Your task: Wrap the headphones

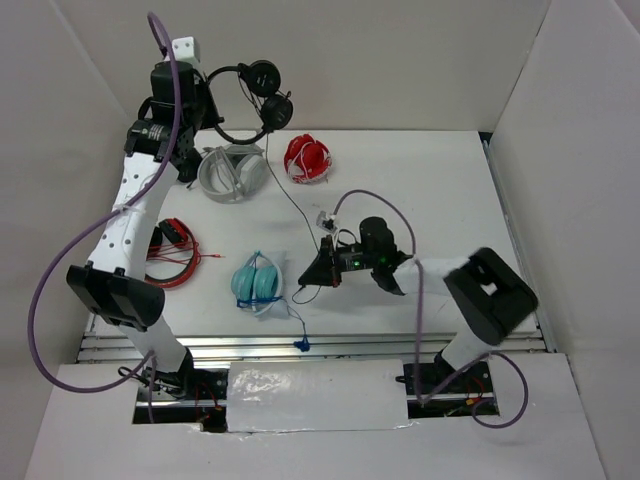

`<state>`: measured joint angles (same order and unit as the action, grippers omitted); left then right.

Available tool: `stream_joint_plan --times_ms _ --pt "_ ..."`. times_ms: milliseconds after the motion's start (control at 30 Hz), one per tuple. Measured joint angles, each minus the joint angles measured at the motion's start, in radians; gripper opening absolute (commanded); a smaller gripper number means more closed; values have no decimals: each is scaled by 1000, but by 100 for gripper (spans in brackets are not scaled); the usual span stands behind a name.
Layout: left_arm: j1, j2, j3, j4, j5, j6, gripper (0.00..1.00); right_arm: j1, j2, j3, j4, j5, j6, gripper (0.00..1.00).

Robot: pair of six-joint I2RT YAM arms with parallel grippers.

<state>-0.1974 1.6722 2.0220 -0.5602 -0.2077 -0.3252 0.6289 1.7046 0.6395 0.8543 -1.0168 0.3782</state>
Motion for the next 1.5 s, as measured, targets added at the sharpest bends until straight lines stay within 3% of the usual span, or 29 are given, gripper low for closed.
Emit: stream_joint_plan --times_ms 167,300,533,700,867,1033,1267,1500 --pt "11 43 -33 -11 -89 -17 0 75 -361 14 -342 365 -177 0" --pt "11 80 -35 -18 -156 -23 0 187 -524 90 -560 693 -275 0" --pt "-44 144 -137 -18 -292 -16 0 316 -628 190 -825 1291 -450 0" --pt "-148 186 -247 -15 -312 19 0 353 -627 283 -838 1563 -633 0" --pt "-257 173 -385 43 -283 74 0 327 -608 356 -772 1661 -833 0" --pt "-376 97 -585 113 -206 132 0 206 -558 445 -745 1638 -948 0" --pt "-523 -93 -742 187 -109 182 0 33 -449 513 -742 1550 -987 1" --pt "-572 -303 -865 269 1 201 0 -100 -339 517 -777 1415 -906 1"
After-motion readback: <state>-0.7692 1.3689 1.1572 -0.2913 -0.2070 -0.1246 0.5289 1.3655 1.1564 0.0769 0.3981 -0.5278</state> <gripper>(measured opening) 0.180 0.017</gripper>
